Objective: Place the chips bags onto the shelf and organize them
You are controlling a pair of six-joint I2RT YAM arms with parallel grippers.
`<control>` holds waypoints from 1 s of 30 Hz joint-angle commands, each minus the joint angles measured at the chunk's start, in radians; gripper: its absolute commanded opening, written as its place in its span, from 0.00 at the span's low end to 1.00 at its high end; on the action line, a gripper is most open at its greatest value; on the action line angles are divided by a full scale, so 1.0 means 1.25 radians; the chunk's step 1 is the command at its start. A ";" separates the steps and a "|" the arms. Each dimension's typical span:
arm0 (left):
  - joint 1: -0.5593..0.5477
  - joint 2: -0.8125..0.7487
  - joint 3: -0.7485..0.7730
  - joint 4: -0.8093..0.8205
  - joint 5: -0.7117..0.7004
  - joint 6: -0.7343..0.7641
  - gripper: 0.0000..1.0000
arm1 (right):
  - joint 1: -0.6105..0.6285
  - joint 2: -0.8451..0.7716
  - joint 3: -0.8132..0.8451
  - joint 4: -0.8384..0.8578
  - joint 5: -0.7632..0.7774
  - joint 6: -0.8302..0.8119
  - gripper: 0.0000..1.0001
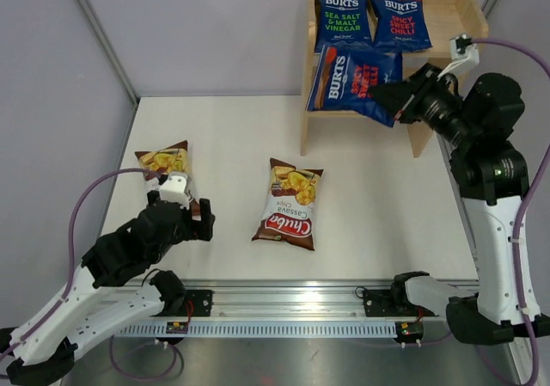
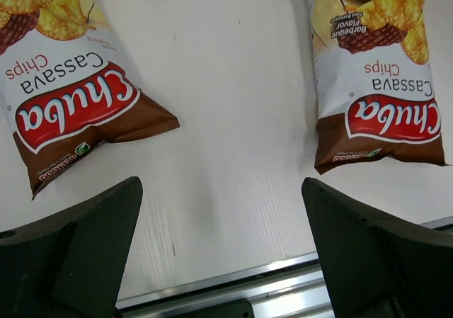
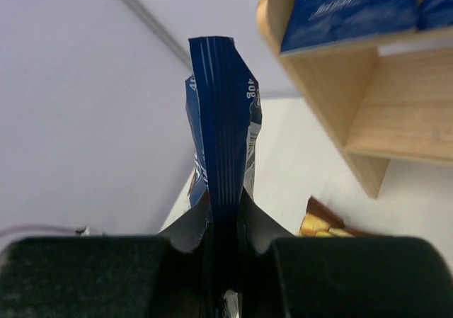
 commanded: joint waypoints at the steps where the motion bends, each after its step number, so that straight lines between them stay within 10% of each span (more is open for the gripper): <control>1: -0.001 -0.064 -0.027 0.117 -0.053 0.015 0.99 | -0.111 0.058 0.066 0.055 -0.066 0.143 0.14; 11: -0.001 -0.074 -0.043 0.128 -0.014 0.009 0.99 | -0.238 0.170 0.154 0.217 0.205 0.390 0.16; 30: -0.002 -0.119 -0.059 0.157 0.044 0.036 0.99 | -0.269 0.298 0.192 0.384 0.566 0.465 0.17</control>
